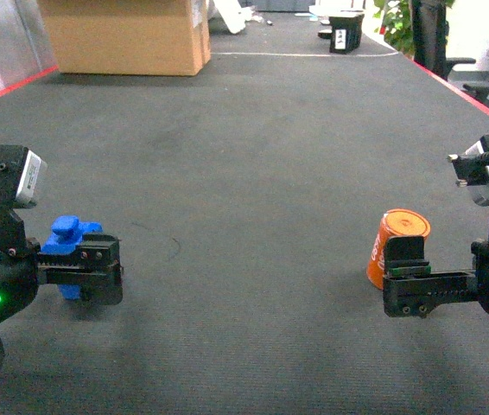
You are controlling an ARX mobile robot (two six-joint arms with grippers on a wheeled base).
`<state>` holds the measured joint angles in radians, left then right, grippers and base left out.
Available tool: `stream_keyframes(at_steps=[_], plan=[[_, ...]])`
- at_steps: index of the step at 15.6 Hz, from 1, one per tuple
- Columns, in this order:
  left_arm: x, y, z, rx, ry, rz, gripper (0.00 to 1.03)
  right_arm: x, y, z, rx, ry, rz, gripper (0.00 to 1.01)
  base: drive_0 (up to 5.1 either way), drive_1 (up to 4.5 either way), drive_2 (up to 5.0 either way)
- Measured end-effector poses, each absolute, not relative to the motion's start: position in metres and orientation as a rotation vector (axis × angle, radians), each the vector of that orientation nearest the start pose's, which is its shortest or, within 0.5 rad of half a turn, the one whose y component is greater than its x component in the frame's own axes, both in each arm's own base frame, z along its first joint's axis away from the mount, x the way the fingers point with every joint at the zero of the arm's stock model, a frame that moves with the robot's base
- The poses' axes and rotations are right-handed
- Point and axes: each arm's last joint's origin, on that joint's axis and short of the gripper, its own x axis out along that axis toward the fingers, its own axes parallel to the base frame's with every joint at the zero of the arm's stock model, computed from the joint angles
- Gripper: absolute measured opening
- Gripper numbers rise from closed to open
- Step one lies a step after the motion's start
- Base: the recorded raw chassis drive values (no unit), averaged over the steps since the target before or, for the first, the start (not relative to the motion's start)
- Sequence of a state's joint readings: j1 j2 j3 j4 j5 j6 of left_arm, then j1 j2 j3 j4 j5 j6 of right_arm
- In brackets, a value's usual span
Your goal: Sort blue parts and orange caps into right shelf containers
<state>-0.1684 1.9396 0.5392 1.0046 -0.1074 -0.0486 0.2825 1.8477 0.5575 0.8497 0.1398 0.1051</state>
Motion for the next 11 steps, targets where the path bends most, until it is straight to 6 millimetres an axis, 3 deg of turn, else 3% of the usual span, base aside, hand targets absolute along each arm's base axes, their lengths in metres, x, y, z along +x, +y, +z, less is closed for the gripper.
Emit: stream_keyframes(at_steps=[2,9,11], plan=[[0.311,-0.049,0.067,0.011,0.440,-0.052,0.98,0.311,0.086,0.082,0.003,0.477,0.117,0.98,0.0,0.00,0.0],[0.317,-0.048,0.058,0.013,0.469,-0.049,0.98,0.320,0.088,0.072,0.004,0.487,0.116,0.97,0.0,0.00,0.0],[0.317,-0.049,0.058,0.013,0.469,-0.048,0.98,0.321,0.088,0.074,0.005,0.476,0.110,0.85,0.0,0.00,0.0]])
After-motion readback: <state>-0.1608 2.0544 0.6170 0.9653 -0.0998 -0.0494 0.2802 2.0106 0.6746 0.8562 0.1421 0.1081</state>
